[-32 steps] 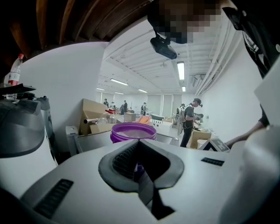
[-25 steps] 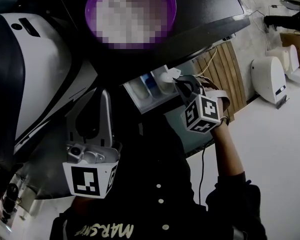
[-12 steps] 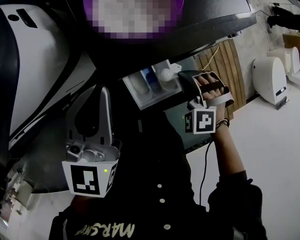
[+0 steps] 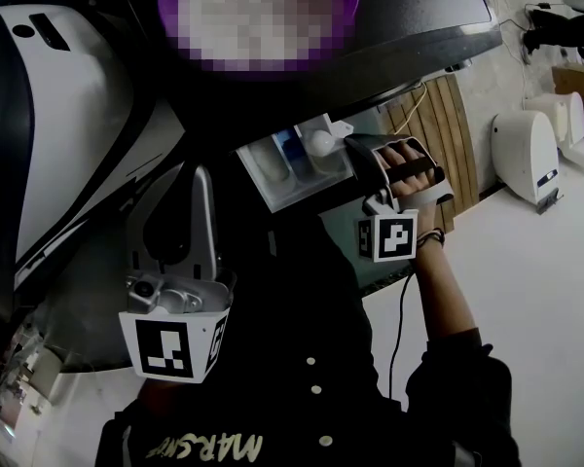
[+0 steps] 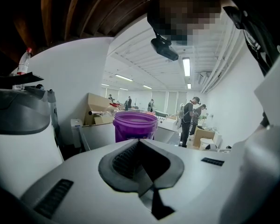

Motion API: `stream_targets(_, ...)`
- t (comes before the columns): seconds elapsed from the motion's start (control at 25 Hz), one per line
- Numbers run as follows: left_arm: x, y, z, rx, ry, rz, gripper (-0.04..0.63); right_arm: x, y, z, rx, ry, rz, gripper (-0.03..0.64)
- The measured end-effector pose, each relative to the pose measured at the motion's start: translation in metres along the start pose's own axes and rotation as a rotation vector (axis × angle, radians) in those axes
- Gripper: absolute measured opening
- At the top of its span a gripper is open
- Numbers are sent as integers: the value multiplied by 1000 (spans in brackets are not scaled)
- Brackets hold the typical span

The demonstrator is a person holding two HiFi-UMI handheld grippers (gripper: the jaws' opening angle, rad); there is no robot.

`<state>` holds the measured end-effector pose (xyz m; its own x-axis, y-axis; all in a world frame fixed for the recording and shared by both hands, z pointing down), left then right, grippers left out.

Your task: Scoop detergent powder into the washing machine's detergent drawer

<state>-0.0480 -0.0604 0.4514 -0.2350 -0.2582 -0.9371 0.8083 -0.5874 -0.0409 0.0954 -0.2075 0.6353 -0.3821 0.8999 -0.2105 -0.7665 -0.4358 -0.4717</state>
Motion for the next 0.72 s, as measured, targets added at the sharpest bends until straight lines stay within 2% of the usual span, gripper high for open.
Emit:
stream_targets(0.12, 3, -1, 0, 2, 3, 4, 14, 2, 3, -2, 23, 25, 42, 32)
stream_targets(0.2, 6, -2, 1, 5, 9, 6, 14, 6, 6, -6, 79, 63, 108, 32)
stream_targets(0.4, 19, -4, 2, 6, 35, 15, 14, 8, 10, -16, 279, 141, 328, 32)
stream_targets(0.52, 31, -4, 2, 3, 60, 20, 14, 8, 16, -25, 390, 206, 507, 32)
stream_targets(0.72, 57, -7, 2, -3, 114, 29, 14, 17, 40, -51, 488, 370, 712, 32)
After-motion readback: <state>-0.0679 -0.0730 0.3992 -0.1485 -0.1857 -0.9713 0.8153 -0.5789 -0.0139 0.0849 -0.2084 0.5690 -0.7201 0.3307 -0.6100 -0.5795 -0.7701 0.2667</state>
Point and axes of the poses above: the fingertips, and each gripper's own axes: z forward along the fingers, y to its right, x out of its top, the point moved 4 cm from there along -z, backward along the fingers, and after that the axes turned 8 degrees about x, right-handed, at the moved point
